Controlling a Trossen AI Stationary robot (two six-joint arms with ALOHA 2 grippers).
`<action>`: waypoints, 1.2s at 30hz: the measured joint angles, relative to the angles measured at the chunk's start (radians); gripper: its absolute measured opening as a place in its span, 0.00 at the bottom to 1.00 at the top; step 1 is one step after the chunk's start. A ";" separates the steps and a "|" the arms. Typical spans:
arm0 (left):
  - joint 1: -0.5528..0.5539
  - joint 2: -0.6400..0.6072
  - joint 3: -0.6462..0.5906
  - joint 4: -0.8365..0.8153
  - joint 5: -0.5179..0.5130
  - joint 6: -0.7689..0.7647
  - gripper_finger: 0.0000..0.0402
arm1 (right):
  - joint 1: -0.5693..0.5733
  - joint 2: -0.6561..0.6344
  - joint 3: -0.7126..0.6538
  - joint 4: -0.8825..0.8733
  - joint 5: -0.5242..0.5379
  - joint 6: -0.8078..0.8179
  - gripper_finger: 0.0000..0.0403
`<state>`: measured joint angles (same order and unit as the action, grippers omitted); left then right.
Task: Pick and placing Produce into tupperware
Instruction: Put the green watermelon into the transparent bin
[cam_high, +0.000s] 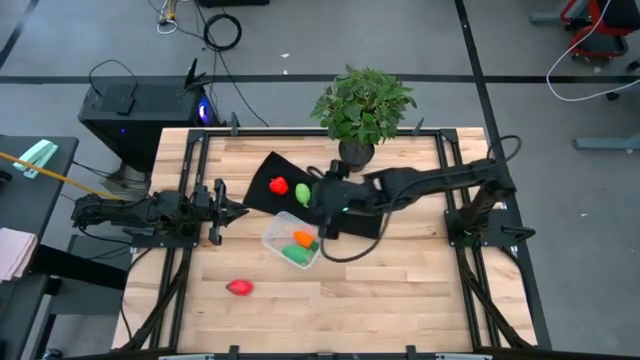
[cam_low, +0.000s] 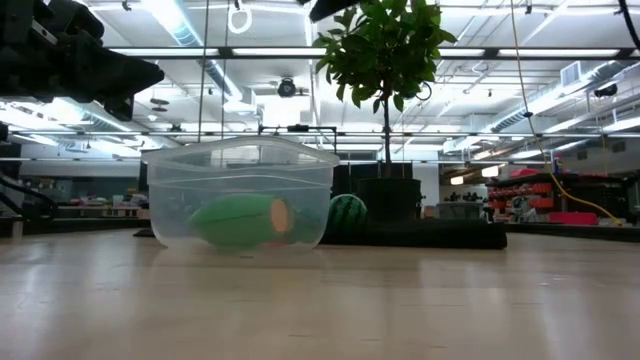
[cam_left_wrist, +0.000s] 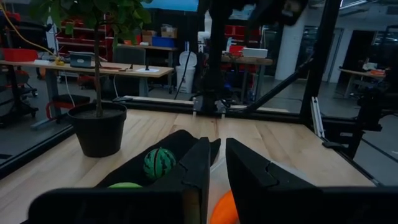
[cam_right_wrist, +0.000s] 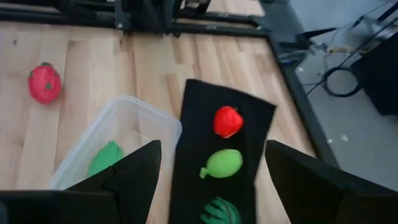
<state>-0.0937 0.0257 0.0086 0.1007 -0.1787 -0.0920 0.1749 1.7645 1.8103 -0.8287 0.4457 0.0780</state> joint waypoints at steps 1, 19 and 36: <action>0.000 0.000 0.000 0.000 0.000 0.000 0.15 | 0.005 -0.017 0.000 -0.011 0.010 -0.002 0.73; 0.000 0.000 0.000 -0.002 0.000 0.000 0.15 | 0.071 -0.595 -0.676 0.264 0.287 0.064 0.73; 0.000 0.000 0.000 -0.001 0.000 0.001 0.15 | -0.095 -0.687 -1.122 0.680 0.153 0.059 0.73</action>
<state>-0.0937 0.0257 0.0086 0.1001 -0.1791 -0.0906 0.0802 1.0771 0.6880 -0.1488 0.5983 0.1366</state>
